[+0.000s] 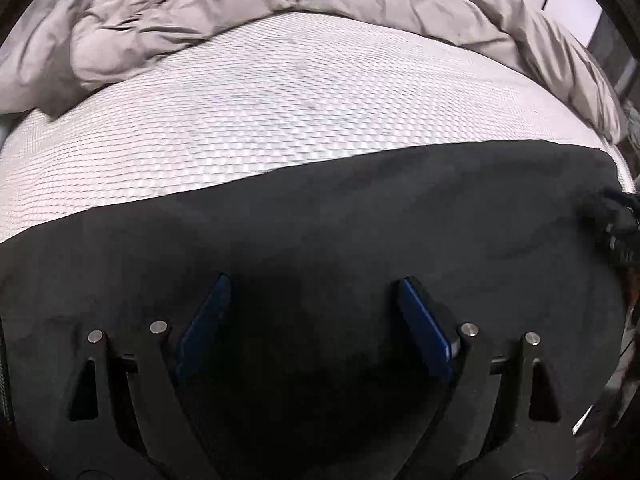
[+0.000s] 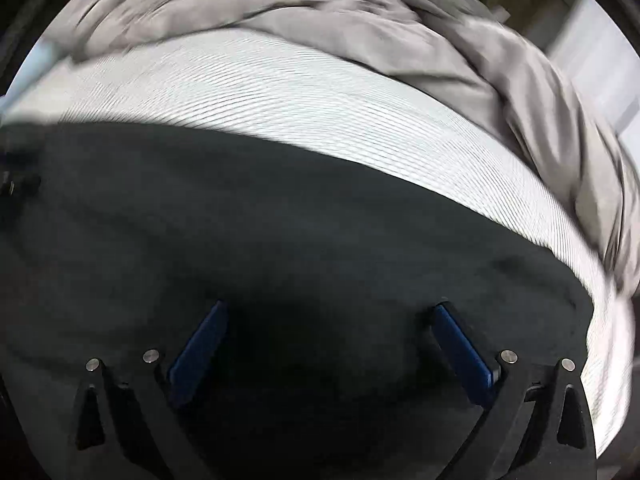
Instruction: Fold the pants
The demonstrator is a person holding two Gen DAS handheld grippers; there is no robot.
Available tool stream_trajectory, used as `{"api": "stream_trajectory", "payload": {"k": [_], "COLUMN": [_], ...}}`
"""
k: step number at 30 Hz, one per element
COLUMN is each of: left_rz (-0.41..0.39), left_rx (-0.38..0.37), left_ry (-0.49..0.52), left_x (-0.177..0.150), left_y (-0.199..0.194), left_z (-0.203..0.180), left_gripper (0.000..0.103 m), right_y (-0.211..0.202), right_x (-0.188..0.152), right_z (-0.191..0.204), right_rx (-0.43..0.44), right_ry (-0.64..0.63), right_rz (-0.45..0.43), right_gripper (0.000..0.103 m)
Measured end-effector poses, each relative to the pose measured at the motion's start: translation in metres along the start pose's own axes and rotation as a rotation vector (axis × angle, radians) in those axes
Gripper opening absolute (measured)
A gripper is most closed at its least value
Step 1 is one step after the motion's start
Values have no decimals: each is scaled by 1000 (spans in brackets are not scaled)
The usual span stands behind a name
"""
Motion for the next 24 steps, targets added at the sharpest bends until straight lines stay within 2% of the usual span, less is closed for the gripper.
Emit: {"api": "stream_trajectory", "payload": {"k": [1, 2, 3, 4, 5, 6, 9, 10, 12, 14, 17, 20, 22, 23, 24], "left_rz": [-6, -12, -17, -26, -32, -39, -86, -109, -112, -55, -7, -19, -31, -34, -37], "left_rx": [16, 18, 15, 29, 39, 34, -73, -107, -173, -230, -154, -178, -174, -169, -166], "left_ry": [-5, -9, -3, 7, 8, 2, -16, -7, 63, 178, 280, 266, 234, 222, 205], "left_x": [-2, -5, -9, -11, -15, -17, -31, -38, -52, -65, -80, -82, -82, -81, -80], "left_y": [-1, -3, -5, -8, -13, -19, -48, -59, -68, -60, -44, -49, -55, -56, -59], "left_z": [4, 7, 9, 7, 6, 6, -4, -12, -37, -68, -85, -78, -71, -68, -66], "left_gripper": [85, 85, 86, 86, 85, 84, 81, 81, 82, 82, 83, 83, 83, 83, 83], "right_y": [6, 12, 15, 16, 11, 6, -26, -39, -43, -34, -39, -59, -70, -71, -81], "right_x": [-5, -15, -24, -33, -42, -46, -57, -64, -65, -76, -84, -97, -112, -120, -132], "right_z": [-18, -44, -63, -80, -92, -96, -95, -89, -74, -68, -82, -119, -147, -160, -156], "right_rx": [-96, -238, -295, -278, -212, -192, -120, -28, 65, 55, 33, 12, 73, 133, 187], "right_ry": [30, 65, 99, 153, 211, 225, 194, 169, 120, 62, 75, 167, 290, 369, 427], "right_rz": [8, 24, 33, 33, 12, 7, -47, -85, -73, -31, -26, -58, -78, -82, -81], "right_gripper": [102, 102, 102, 102, 102, 102, 102, 102, 102, 102, 102, 101, 101, 101, 101]}}
Point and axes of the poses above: each gripper's, at about its wrist camera, not at the fingertips, and y roughly the way its jaws point, z to its left, x to its top, the point moved 2 cm from there along y, roughly the way its jaws point, and after that the axes turned 1 degree about -x, right-handed, at the moved point
